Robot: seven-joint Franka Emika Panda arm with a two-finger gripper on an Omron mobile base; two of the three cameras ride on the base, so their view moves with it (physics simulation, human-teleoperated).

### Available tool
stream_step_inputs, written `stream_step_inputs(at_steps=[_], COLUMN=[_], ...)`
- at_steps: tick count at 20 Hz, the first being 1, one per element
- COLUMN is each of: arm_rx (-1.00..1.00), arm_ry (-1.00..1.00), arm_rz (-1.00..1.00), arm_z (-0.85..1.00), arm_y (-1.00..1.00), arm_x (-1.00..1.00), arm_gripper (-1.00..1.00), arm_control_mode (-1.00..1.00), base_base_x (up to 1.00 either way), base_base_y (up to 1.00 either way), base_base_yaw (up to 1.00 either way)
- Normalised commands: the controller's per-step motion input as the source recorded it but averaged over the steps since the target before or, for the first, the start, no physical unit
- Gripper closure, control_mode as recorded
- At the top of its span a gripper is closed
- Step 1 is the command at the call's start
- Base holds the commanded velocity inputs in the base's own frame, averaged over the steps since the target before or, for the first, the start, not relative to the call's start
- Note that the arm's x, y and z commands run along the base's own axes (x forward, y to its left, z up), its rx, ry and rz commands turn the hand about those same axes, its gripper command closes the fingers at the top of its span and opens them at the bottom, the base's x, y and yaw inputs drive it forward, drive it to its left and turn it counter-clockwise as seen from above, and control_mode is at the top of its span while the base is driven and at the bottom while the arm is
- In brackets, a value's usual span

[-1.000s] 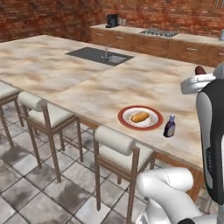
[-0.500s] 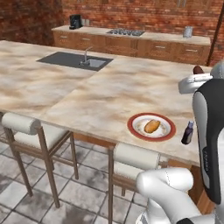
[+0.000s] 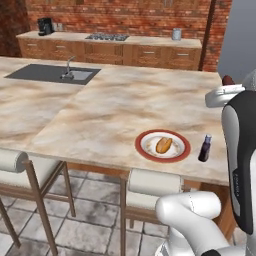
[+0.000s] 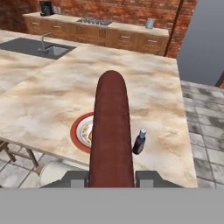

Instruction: Move the hot dog bun to the plate on the dining table and place the condiment next to that plate. Then navigate to the fridge and take the sausage and place it on the plate as well.

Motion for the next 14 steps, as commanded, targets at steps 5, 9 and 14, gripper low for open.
stream_step_inputs(at_steps=[5,9,14], arm_rx=[0.02,0.07,0.06], arm_ry=[0.01,0.02,0.03], arm_rz=[-0.12,-0.23,-0.14], arm_z=[0.00,-0.09,-0.30], arm_y=[0.00,-0.01,-0.02], arm_x=[0.19,0.28,0.30], arm_gripper=[1.00,1.00,1.00], arm_control_mode=[-1.00,-1.00,-1.00], base_base_x=[0.30,0.00,0.00], base_base_y=[0.00,0.00,0.00], base_base_yaw=[-0.19,0.00,0.00])
